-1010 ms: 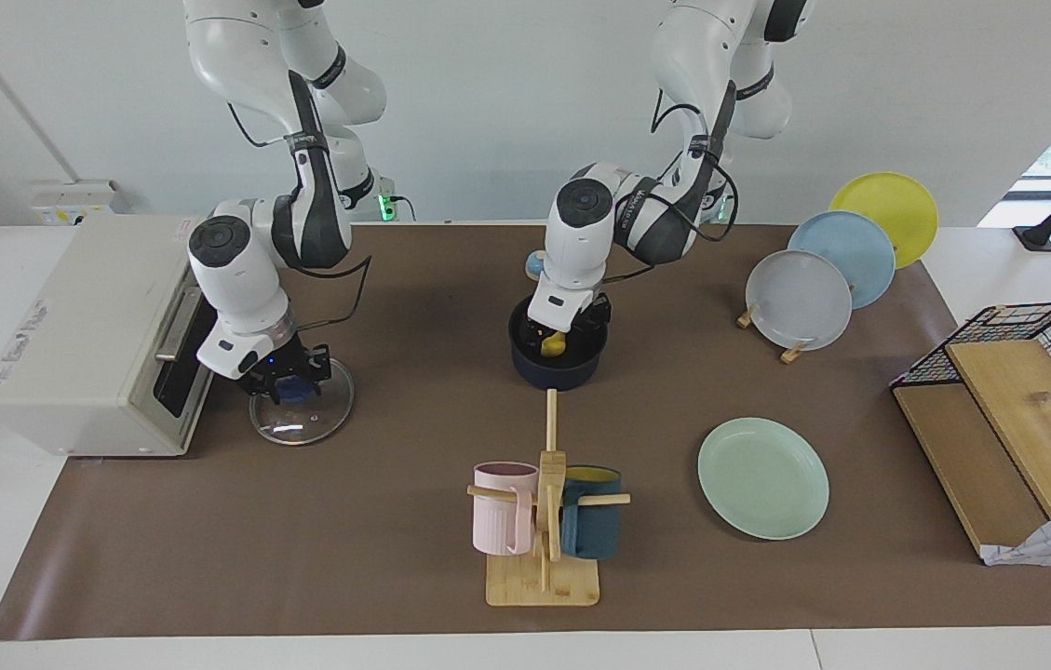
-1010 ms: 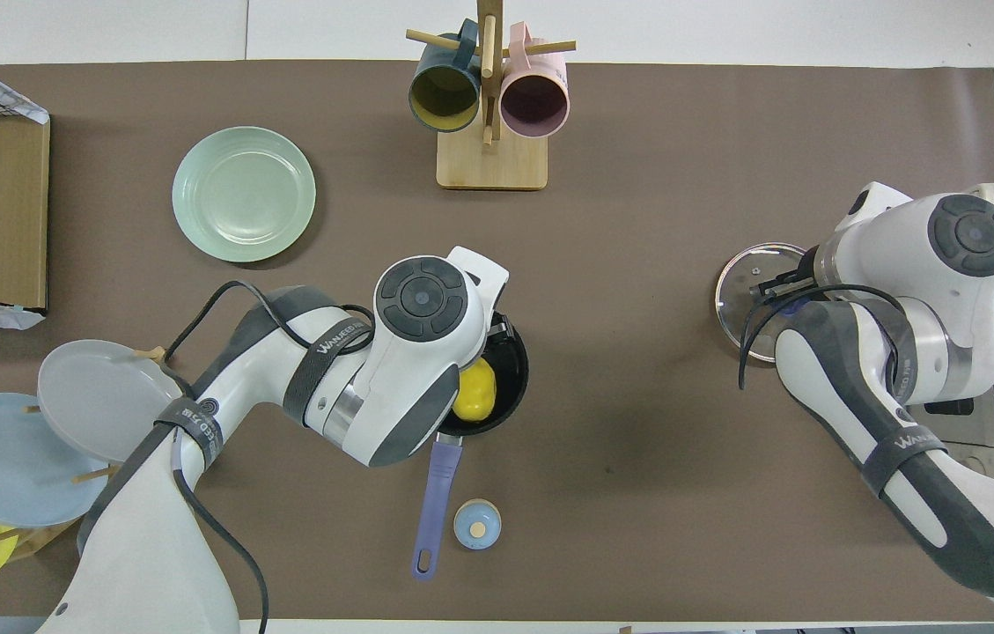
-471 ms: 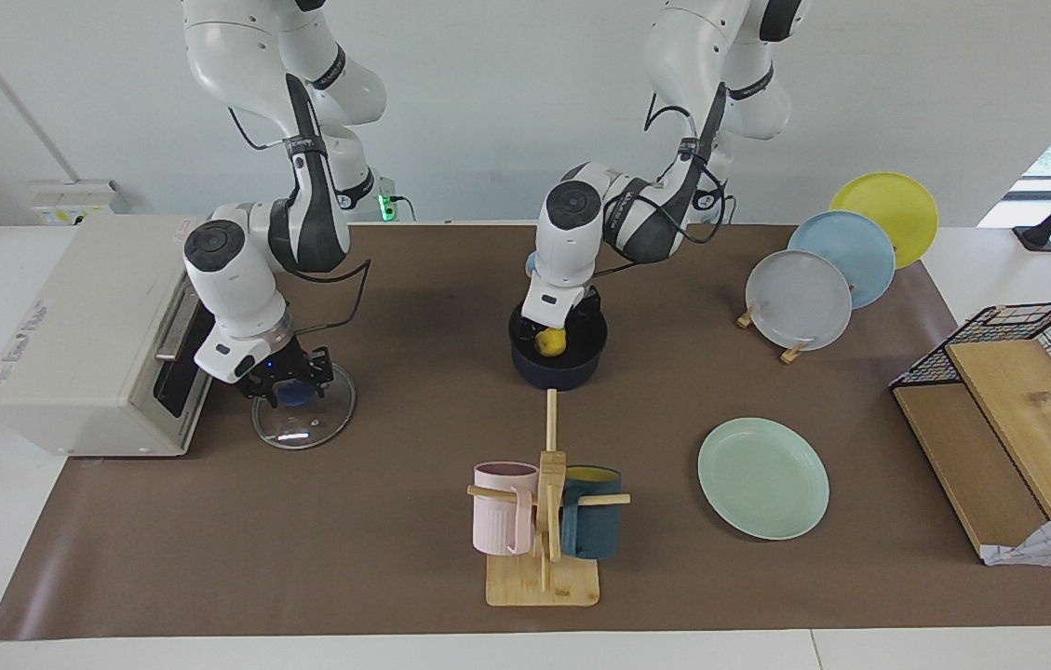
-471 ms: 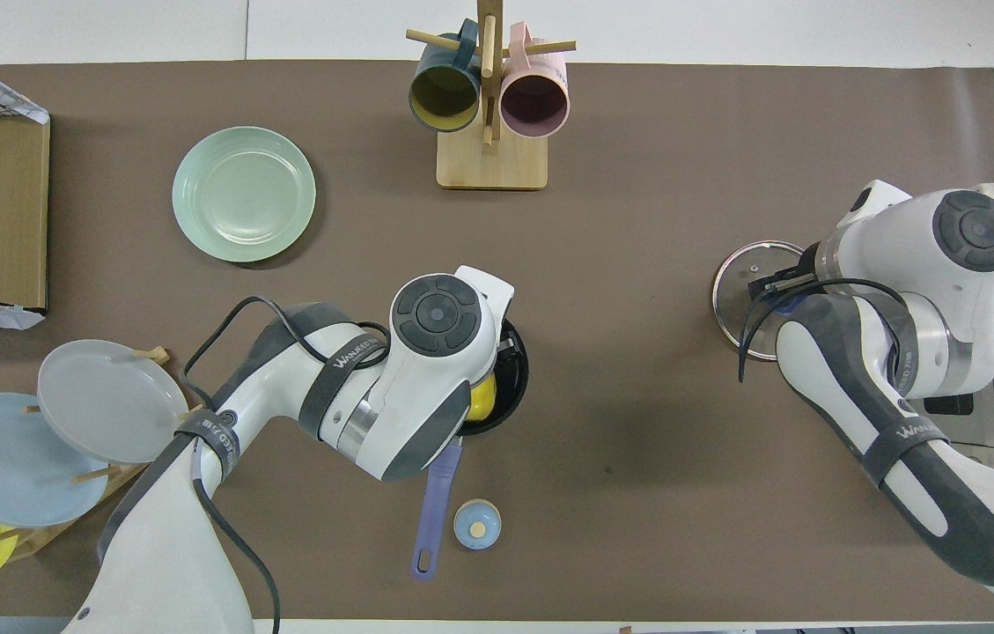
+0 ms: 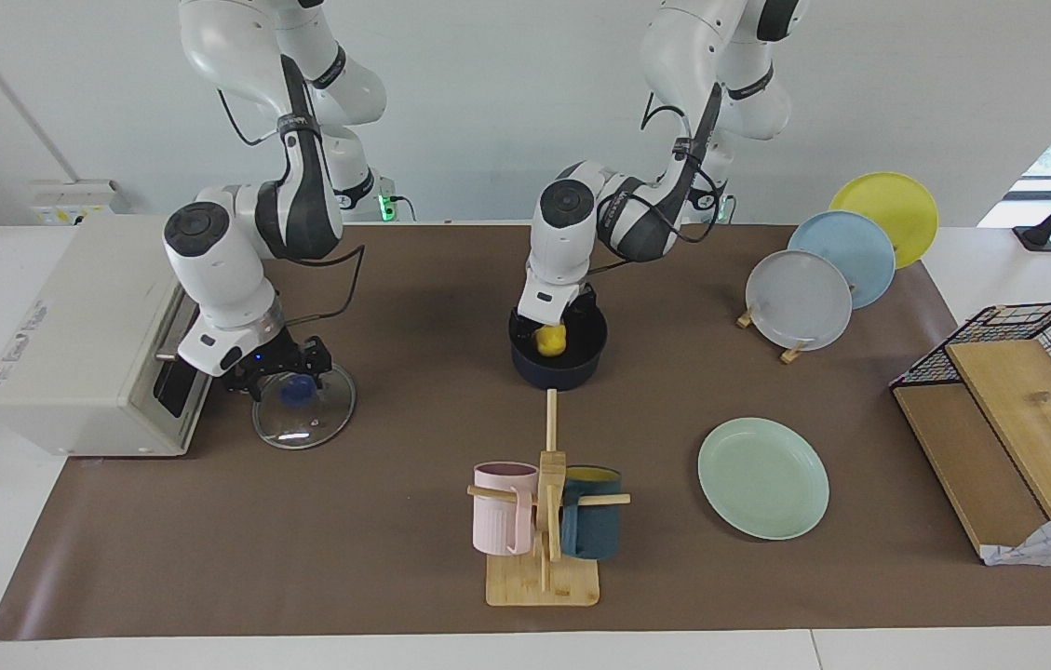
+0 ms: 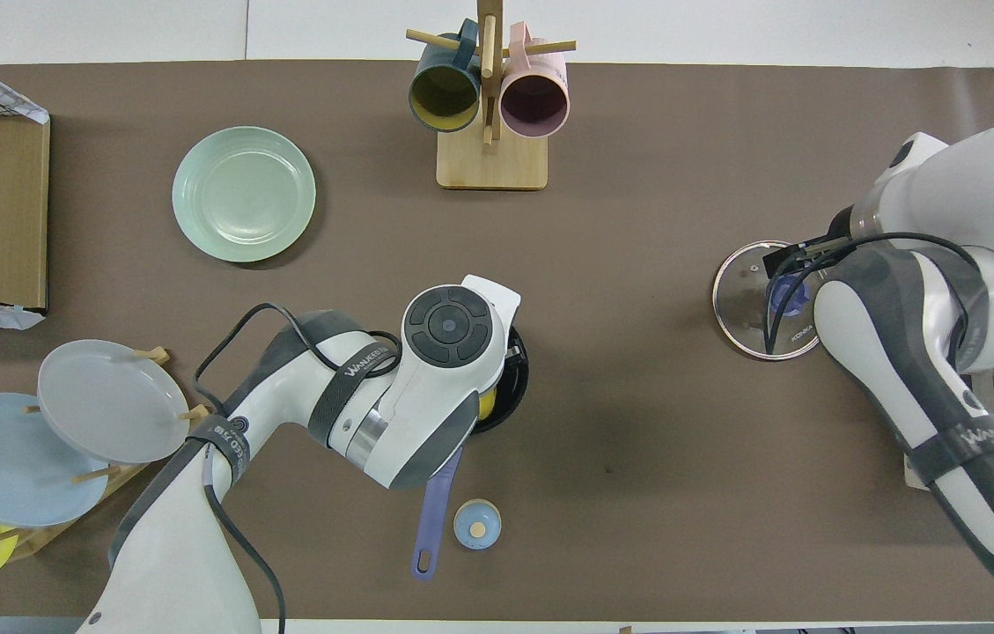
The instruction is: Transfer potato from pot to plate
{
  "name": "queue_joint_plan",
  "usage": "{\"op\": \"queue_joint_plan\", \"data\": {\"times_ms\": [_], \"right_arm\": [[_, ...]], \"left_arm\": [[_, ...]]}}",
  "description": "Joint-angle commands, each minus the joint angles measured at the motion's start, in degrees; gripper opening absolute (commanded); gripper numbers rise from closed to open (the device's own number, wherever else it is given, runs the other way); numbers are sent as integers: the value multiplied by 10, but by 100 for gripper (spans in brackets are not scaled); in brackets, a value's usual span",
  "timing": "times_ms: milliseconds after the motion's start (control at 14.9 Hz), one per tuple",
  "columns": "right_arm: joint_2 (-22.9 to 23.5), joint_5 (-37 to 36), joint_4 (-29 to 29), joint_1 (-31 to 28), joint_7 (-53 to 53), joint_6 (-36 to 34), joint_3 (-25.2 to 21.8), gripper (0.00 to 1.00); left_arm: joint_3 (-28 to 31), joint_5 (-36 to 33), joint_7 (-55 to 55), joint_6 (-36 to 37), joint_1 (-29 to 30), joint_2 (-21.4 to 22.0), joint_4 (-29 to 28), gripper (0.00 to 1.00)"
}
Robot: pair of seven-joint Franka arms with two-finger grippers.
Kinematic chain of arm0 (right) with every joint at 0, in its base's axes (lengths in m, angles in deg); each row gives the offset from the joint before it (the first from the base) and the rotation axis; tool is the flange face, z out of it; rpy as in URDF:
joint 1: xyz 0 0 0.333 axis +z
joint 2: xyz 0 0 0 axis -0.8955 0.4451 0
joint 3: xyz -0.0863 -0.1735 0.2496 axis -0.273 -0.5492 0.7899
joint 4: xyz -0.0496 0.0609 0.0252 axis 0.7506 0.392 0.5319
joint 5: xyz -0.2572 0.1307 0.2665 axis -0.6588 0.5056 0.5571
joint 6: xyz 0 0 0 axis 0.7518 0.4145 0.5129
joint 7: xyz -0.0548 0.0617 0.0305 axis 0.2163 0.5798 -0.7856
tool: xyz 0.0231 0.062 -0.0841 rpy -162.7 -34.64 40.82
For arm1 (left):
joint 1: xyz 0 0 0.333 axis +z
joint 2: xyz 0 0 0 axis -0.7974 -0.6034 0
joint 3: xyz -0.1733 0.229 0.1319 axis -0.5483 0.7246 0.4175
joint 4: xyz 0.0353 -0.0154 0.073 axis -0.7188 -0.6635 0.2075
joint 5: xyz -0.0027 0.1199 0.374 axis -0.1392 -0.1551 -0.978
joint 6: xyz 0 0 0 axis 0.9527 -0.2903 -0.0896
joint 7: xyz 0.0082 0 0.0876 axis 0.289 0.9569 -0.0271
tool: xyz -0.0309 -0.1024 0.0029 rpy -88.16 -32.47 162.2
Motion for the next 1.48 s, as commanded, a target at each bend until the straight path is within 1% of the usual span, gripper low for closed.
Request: {"op": "queue_joint_plan", "data": {"times_ms": [0, 67, 135, 202, 269, 337, 471, 606, 740, 875, 1010, 1144, 1279, 1413], "right_arm": [[9, 8, 87, -4, 45, -102, 4, 100], [9, 7, 107, -4, 49, -138, 4, 100], [4, 1, 116, -3, 50, -163, 4, 100], [-12, 4, 113, -2, 52, -172, 1, 100], [-38, 1, 100, -3, 55, -176, 2, 100], [-49, 0, 98, -3, 56, -181, 2, 100], [-49, -3, 104, 4, 56, -183, -1, 100], [-53, -17, 103, 5, 56, -197, 0, 100], [-67, -16, 91, 7, 56, -202, -4, 100], [-71, -15, 81, 9, 57, -200, -5, 100], [-71, -16, 82, 8, 63, -200, -5, 100], [-70, -7, 85, 8, 65, -205, -6, 100], [-74, -7, 85, 7, 66, -203, -9, 100], [-75, -7, 83, 8, 66, -199, -9, 100]], "left_arm": [[9, 8, -2, -11, -8, 13, -19, 24], [9, 8, -2, -10, -8, 13, -19, 4], [8, 8, -4, -10, -7, 13, -18, 0], [9, 8, -5, -10, -6, 13, -18, 0], [8, 8, -6, -9, -6, 13, -17, 0], [9, 8, -6, -8, -5, 13, -16, 0], [9, 7, -6, -5, -2, 16, -10, 0], [10, 7, -10, 9, 12, 37, 8, 0], [10, 7, -39, 66, 36, 48, 52, 0], [8, 9, -73, 137, 79, 50, 118, 0], [10, 33, -122, 196, 117, 49, 184, 0], [9, 43, -175, 244, 173, 43, 234, 0], [9, 45, -248, 262, 222, 36, 262, 0], [9, 45, -306, 255, 265, 20, 278, 0]]}}
